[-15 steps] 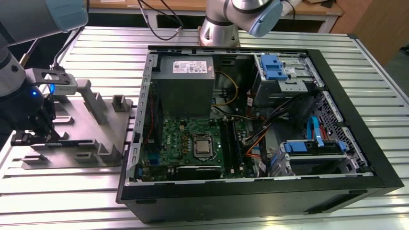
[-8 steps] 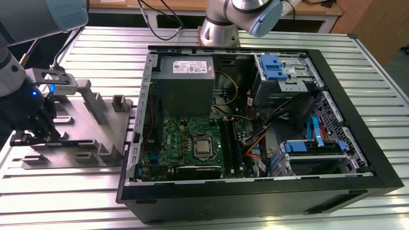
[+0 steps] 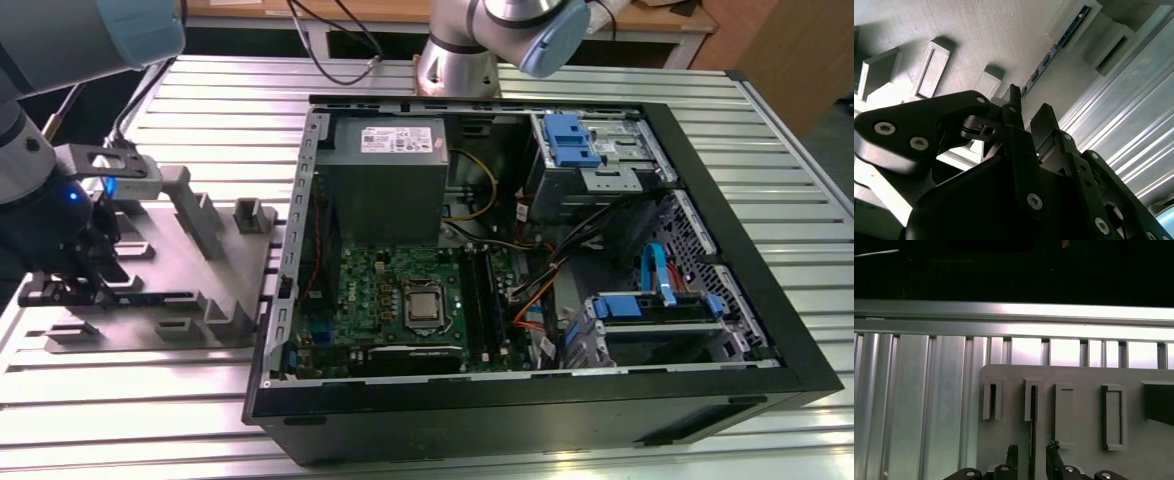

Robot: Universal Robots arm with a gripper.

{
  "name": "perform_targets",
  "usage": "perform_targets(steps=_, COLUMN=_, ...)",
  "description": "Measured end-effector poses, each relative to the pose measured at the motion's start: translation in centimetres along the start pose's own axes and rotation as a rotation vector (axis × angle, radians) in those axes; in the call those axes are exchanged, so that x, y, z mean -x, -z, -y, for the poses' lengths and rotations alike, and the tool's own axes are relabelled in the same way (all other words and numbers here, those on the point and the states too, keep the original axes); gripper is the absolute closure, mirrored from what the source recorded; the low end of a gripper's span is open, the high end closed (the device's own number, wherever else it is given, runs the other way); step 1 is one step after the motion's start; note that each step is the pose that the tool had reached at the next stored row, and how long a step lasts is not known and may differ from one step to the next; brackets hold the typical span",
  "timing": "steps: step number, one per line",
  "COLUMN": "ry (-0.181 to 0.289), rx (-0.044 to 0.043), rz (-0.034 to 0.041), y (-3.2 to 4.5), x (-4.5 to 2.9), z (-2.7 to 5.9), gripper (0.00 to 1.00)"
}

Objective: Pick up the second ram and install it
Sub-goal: 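Pick up the second ram and move it above second insertion slot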

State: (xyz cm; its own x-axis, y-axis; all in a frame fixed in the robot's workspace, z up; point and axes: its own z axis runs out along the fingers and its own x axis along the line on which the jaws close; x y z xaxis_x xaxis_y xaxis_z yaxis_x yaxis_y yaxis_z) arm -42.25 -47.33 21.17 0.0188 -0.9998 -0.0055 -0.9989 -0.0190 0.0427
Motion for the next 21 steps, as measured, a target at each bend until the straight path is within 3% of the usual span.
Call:
perform_targets(steps=8, ry=0.004, rx=0.0000, rz=-0.0026, y=-1.42, x=0.00, z=0.06, gripper=0.64)
perform_targets(steps=21, ry=0.004, rx=0.0000, rz=-0.0027, y=-1.17, x=0.00, z=0.05, gripper=0.64)
